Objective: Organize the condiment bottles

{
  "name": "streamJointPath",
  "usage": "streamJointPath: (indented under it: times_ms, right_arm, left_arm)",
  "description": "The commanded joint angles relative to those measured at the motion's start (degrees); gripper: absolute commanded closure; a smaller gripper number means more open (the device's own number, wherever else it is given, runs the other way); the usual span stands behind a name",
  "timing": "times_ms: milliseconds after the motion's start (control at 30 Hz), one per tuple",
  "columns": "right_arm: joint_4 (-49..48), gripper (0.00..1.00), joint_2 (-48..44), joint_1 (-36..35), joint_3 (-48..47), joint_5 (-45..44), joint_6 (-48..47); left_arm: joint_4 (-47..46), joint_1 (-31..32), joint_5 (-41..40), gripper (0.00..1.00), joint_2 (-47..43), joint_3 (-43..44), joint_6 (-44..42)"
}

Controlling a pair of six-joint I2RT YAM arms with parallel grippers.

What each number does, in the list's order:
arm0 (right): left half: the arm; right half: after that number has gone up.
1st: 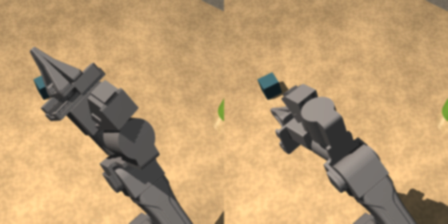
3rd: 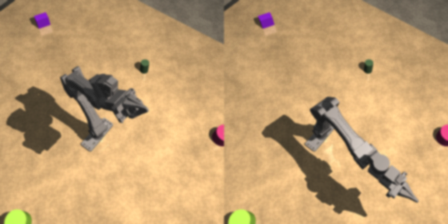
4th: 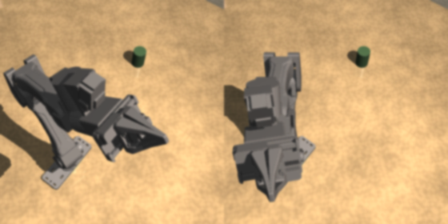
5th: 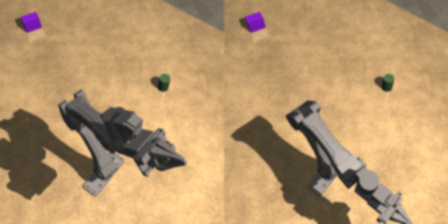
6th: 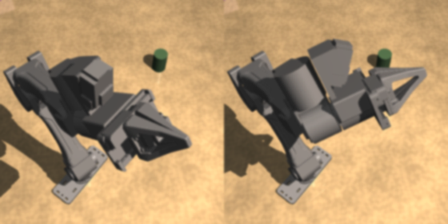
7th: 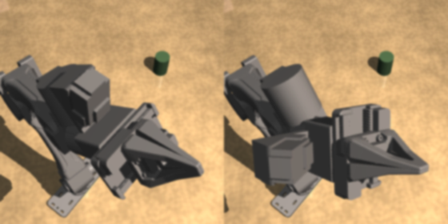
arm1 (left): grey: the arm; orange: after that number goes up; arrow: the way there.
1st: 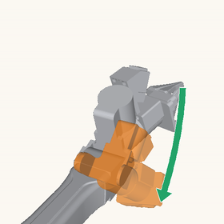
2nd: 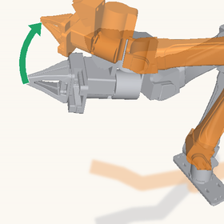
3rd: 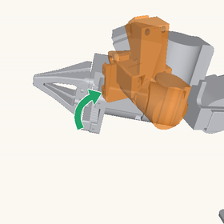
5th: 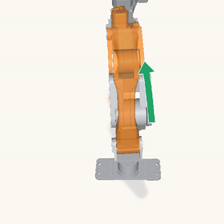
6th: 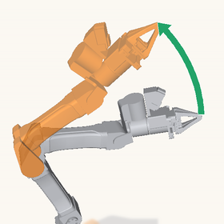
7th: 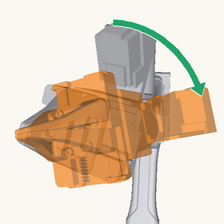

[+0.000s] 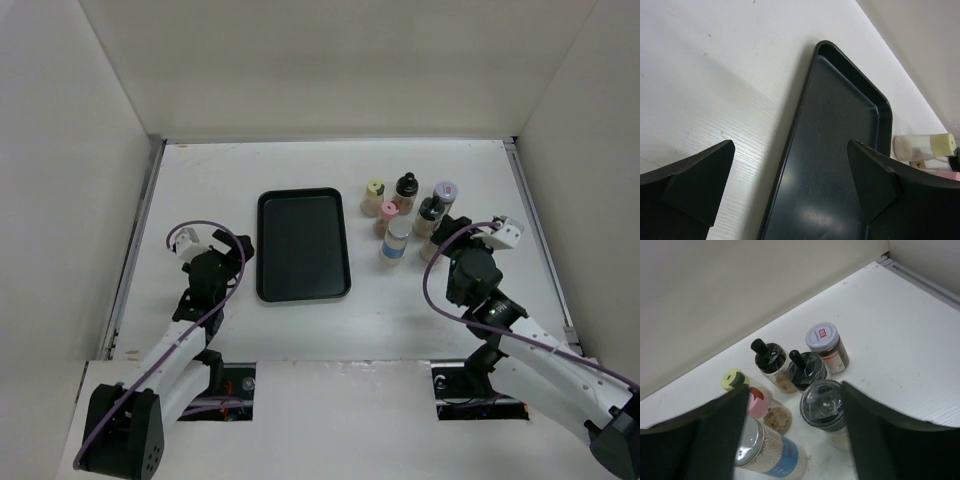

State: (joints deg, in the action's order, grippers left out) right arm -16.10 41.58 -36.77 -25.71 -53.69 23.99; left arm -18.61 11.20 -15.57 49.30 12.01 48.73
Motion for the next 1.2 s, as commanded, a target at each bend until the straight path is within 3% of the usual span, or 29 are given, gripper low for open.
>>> streamJointPath:
  times_ms: [0,33,133,200,267,300,367,433,533,733,967,1100,1167]
  right_arm:
    - [3.87,0.40,-1.94,0.17,-1.97,1.65,1.85]
    - [4.92,0.54,-2.29,0.17,-2.23,2.10,2.20]
    - [7.91,0.81,-0.64,1.13,-3.90,3.24,1.94]
    - [12.47,0.85,1.56,1.66,-6.09,4.12,2.46]
    - [16.08,0.80,3.76,2.01,-7.59,4.65,3.87]
    - [16.79,0.70,4.99,2.80,-7.77,4.91,4.22]
    - [16.89,0.40,7.71,5.08,-7.86,6.83,3.70]
    - [17.59,0.20,10.09,6.67,-8.12,10.43,3.78]
    - [16.98,0.08,12.72,8.25,-8.56,12.73,3.61]
    - [14.69,0.02,18.17,12.82,-11.02,16.68,2.56]
    - [12.41,0.04,26.96,14.67,-14.62,21.96,2.91]
    - [11.79,0.11,28.99,14.94,-15.24,20.82,3.26]
    - [11.44,0.22,29.34,14.94,-14.98,20.30,3.35]
  left_arm:
    - [-2.22,-1.14,0.72,0.00,-3.68,-1.81,0.93]
    - [-2.57,-1.23,0.55,0.00,-4.21,-2.25,1.19]
    - [-3.19,-1.40,1.16,0.00,-3.95,-2.43,1.37]
    - [-3.27,-1.14,0.90,0.00,-3.34,-2.26,1.19]
    - [-3.89,-0.88,0.81,0.00,-1.93,-1.99,1.28]
    - [-3.80,-0.88,1.33,0.00,-1.14,-1.73,1.37]
    - [-3.53,-0.88,2.30,0.00,-0.26,-1.38,1.37]
    - [-4.32,-0.88,2.13,0.00,0.18,-1.46,1.37]
    - [-5.73,-0.70,2.65,0.00,2.29,-1.46,1.46]
    - [-7.05,-0.52,3.18,0.00,4.40,-1.20,1.54]
    - [-6.79,-0.70,2.91,0.00,2.73,-1.64,1.54]
    - [-6.44,-1.14,3.10,0.00,1.86,-1.99,1.54]
    - [-6.44,-1.14,3.09,0.00,1.77,-1.99,1.54]
